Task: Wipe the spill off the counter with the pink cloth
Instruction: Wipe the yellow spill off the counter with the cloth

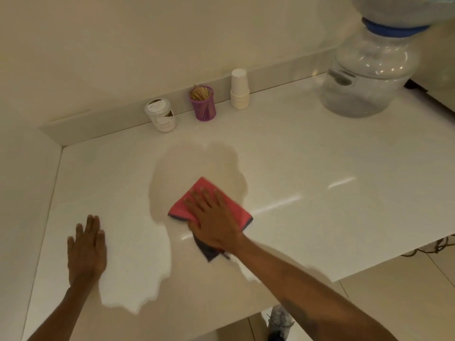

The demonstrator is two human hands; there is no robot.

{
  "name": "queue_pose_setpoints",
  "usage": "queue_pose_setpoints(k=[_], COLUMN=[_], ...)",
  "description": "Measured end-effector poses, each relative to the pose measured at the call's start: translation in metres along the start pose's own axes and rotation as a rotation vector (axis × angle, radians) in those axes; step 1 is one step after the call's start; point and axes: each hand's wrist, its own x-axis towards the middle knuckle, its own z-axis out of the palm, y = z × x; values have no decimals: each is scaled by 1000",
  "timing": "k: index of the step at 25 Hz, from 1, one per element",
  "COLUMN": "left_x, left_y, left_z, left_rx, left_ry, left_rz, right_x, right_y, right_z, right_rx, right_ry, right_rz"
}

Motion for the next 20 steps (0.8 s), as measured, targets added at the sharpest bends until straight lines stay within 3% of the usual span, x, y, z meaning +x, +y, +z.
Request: queue_pose_setpoints(k=[4, 9, 14, 17, 20], left_x=[-4, -4, -1, 2, 4], left_y=[4, 12, 6, 3, 1], left_z=[-2, -4, 0, 1, 2], left_rx=[-5, 6, -16, -23, -34], left_ry=[1, -7, -1, -5, -19], left_rz=[-7, -6, -19, -32, -48], right_x=[-63, -107, -45, 14, 19], right_y=[35, 140, 225, 220, 191], right_z=[-2, -29, -66, -75, -69], right_rx=[-2, -54, -48, 24, 20], right_ry=[80, 137, 184, 146, 126], right_rz=[31, 425, 782, 732, 562])
